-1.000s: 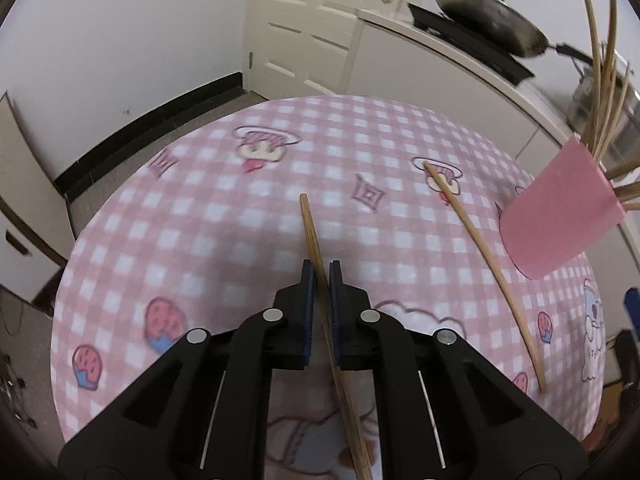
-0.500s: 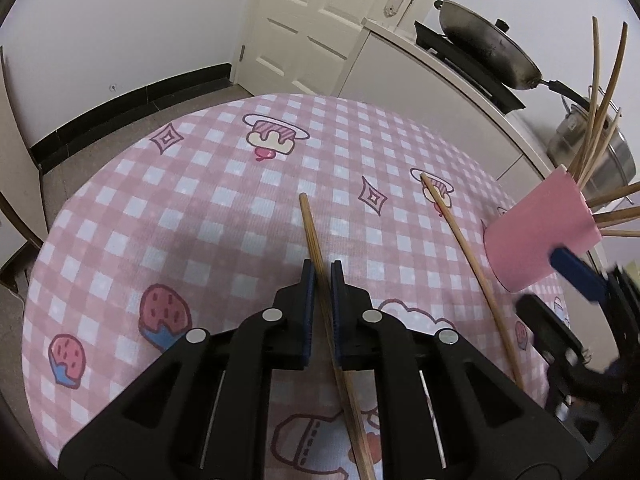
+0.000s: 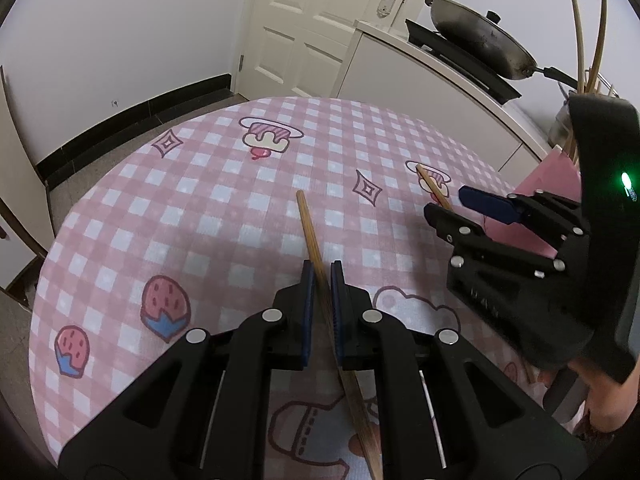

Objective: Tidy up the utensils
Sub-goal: 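Close the left tool on a chopstick while the right tool lowers onto another, then close the right tool on its chopstick while the left tool holds its own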

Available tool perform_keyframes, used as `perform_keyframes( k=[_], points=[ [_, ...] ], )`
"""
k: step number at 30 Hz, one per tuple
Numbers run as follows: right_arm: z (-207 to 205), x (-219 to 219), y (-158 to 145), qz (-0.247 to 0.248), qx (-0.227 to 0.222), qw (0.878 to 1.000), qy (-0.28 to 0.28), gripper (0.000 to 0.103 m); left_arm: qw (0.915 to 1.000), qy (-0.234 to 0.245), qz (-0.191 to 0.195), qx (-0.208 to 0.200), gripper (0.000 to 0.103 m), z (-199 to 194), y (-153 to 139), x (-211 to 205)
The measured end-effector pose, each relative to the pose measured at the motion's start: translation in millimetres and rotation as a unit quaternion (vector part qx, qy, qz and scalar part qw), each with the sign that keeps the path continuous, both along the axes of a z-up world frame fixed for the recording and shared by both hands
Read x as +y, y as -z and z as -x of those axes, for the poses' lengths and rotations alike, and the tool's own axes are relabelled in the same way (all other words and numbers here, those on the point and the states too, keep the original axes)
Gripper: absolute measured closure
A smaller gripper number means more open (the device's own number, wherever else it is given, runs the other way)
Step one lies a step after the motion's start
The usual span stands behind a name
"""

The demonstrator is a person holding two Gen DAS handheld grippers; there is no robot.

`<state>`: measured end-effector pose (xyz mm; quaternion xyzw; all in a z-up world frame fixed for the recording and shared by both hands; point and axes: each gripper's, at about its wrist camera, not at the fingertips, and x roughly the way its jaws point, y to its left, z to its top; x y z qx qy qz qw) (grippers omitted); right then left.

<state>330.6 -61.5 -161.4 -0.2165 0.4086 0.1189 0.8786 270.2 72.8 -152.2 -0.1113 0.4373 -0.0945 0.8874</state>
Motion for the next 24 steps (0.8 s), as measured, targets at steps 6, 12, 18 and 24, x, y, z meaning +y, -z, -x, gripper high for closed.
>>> perform_keyframes(
  k=[6, 12, 18, 24],
  points=[
    [-14.6, 0.1, 3.2, -0.006, 0.035, 0.999, 0.018, 0.071, 0.9999, 0.002, -0.013, -0.005, 0.093, 0.6, 0.1, -2.6],
    [-10.6, 2.4, 4.2, -0.031, 0.056, 0.998, 0.001, 0.102, 0.9998, 0.004, -0.019, -0.007, 0.093, 1.4, 0.2, -3.8],
    [2.3, 7.3, -2.6, -0.036, 0.045, 0.998, -0.009, 0.103, 0.9998, 0.003, -0.015, -0.007, 0.093, 1.1, 0.8, -3.5],
    [-5.1, 7.3, -11.3, -0.02, 0.036, 0.999, 0.027, 0.057, 0.9999, 0.003, -0.012, -0.007, 0.093, 0.3, 1.1, -2.4]
  ],
)
